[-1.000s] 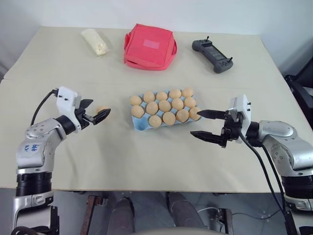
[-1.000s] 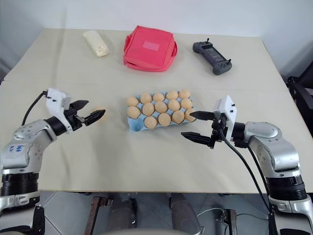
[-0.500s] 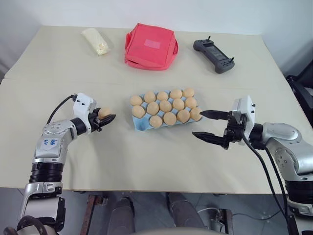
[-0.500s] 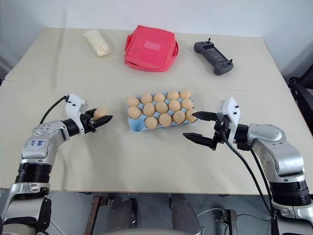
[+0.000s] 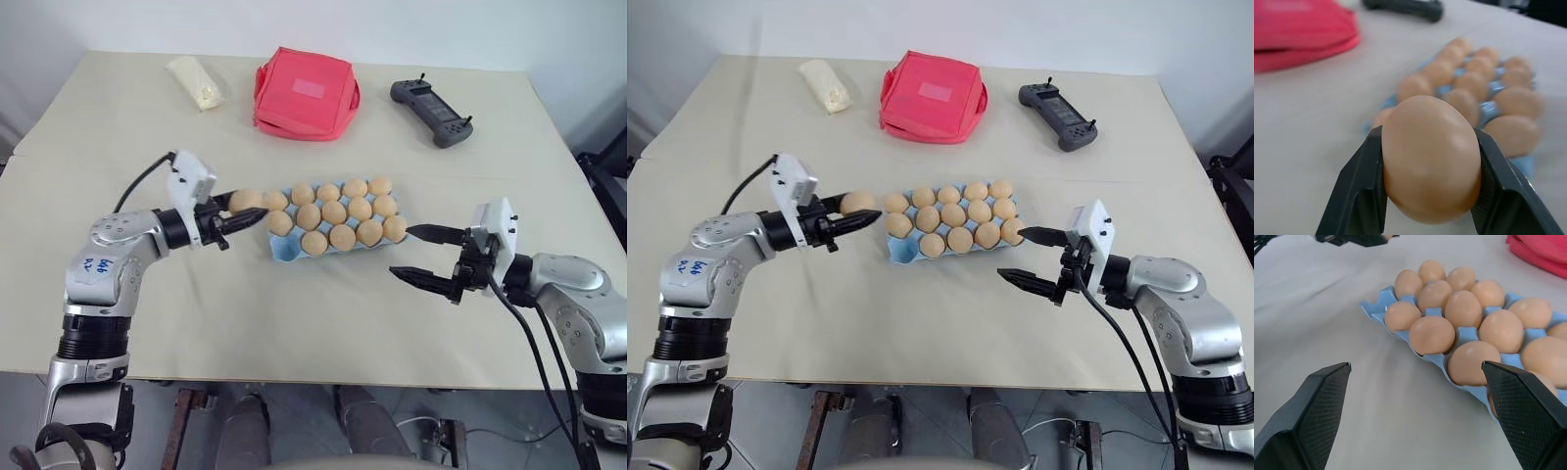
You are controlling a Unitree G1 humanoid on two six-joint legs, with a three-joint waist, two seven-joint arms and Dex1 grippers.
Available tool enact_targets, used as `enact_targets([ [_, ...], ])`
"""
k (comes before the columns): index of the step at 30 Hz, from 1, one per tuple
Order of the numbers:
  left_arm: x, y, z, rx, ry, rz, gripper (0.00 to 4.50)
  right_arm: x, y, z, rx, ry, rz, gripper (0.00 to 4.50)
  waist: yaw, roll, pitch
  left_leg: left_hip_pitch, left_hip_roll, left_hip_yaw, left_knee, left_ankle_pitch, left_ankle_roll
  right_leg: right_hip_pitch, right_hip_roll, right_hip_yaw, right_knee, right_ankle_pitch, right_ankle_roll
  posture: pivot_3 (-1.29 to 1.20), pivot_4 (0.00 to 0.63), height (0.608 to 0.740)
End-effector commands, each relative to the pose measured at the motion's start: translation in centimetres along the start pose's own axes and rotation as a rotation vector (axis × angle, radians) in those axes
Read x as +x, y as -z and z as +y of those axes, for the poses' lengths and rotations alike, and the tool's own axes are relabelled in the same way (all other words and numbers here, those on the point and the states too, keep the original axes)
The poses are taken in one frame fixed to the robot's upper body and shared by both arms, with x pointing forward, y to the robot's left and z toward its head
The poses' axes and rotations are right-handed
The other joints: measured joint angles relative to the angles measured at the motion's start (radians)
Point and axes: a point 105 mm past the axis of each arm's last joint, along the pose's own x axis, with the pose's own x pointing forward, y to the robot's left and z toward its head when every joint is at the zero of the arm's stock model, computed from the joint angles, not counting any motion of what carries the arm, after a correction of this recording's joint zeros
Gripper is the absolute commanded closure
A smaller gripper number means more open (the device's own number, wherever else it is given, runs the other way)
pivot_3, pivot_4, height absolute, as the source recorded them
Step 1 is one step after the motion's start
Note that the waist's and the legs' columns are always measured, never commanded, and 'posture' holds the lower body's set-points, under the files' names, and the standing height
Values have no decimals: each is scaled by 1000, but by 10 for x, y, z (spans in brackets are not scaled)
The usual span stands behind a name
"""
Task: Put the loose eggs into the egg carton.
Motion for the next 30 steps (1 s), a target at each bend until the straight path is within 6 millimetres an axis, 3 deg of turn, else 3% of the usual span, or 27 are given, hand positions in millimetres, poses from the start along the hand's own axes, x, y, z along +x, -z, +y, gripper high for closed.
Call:
enact_targets([
  [1,8,-1,-19,16,104,19,2788,-6,-11,2,-33,27,-34,0,-5,0,0,0,0,0,0,0,0,0,0,0,0,0,0,0,150,740],
  [13,27,7,-18,31,157,38,2788,-10,-9,5,-23,69,-41,0,-3,0,0,0,0,0,2,0,0,0,0,1,0,0,0,0,150,740],
  [22,33,2,-22,36,150,5,22,-11,-9,5,-24,75,-41,0,-3,0,0,0,0,0,2,0,0,0,0,1,0,0,0,0,150,740],
  [28,12,-29,-7,66,50,-163,22,-14,-10,3,-28,80,-38,0,-3,0,0,0,0,0,2,0,0,0,0,1,0,0,1,0,150,740],
  [30,3,-29,-5,60,39,-162,22,-14,-11,1,-31,81,-38,0,-3,0,0,0,0,0,2,0,1,0,0,1,0,0,1,0,150,740],
])
